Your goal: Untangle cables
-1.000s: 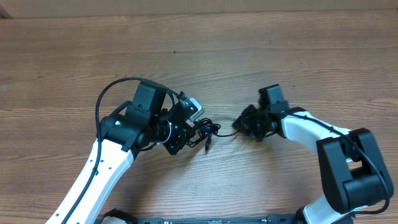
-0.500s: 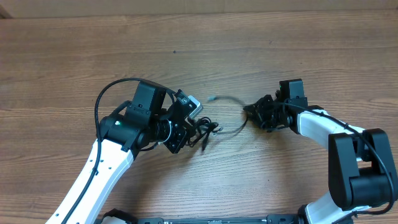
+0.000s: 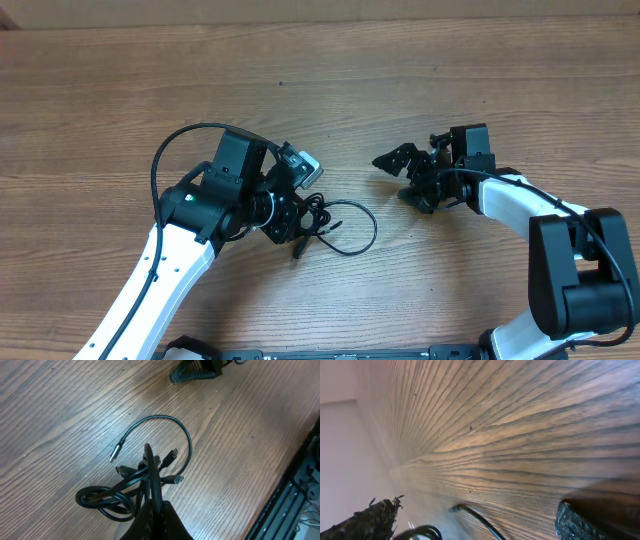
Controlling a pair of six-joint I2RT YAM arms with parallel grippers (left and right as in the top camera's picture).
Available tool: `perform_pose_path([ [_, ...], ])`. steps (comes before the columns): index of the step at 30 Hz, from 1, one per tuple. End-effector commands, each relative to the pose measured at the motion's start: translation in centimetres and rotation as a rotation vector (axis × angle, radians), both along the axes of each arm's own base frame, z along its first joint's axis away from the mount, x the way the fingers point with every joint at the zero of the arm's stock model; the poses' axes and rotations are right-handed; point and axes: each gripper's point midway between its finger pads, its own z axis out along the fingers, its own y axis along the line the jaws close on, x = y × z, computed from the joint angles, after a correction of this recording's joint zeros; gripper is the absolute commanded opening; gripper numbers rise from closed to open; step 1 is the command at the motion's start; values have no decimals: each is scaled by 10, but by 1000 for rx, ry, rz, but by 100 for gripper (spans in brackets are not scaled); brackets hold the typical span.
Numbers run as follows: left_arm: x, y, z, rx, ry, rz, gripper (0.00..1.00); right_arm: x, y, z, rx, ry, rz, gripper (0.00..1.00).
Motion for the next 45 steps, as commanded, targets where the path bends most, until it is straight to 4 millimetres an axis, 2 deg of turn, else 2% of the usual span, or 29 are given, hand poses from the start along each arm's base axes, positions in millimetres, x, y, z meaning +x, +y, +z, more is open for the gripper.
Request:
perform_pose_path([
  [1,2,5,2,13,-15,29,4,-6,4,0,12,-47,83,100],
  [8,3,7,1,24,-15,33,4,-9,4,-1,8,-51,103,100],
  [9,3,7,1,24,-15,33,8,-9,4,-1,8,-51,104,100],
  [10,3,7,1,24,-15,33,21,-9,4,-2,8,-51,104,100],
  [11,2,7,1,23,-15,33,47,-9,4,-2,7,-51,106,100],
  [13,2,7,1,23,-14,33,65,-10,4,-2,6,-51,108,100],
  [14,2,7,1,23,-14,33,87,-10,4,-2,6,-50,108,100],
  [15,2,7,1,23,-14,33,100,-10,4,-2,6,-49,108,100],
  [27,1,7,0,20,8,57,100,-20,7,-6,-27,-86,199,100],
  [31,0,14,-6,48,34,104,100,-20,8,-6,-40,-121,232,100],
  [37,-1,39,-36,156,88,259,100,-20,7,-6,-51,-149,257,100],
  [45,-22,48,-88,194,160,269,100,-18,8,-5,-51,-159,257,100],
])
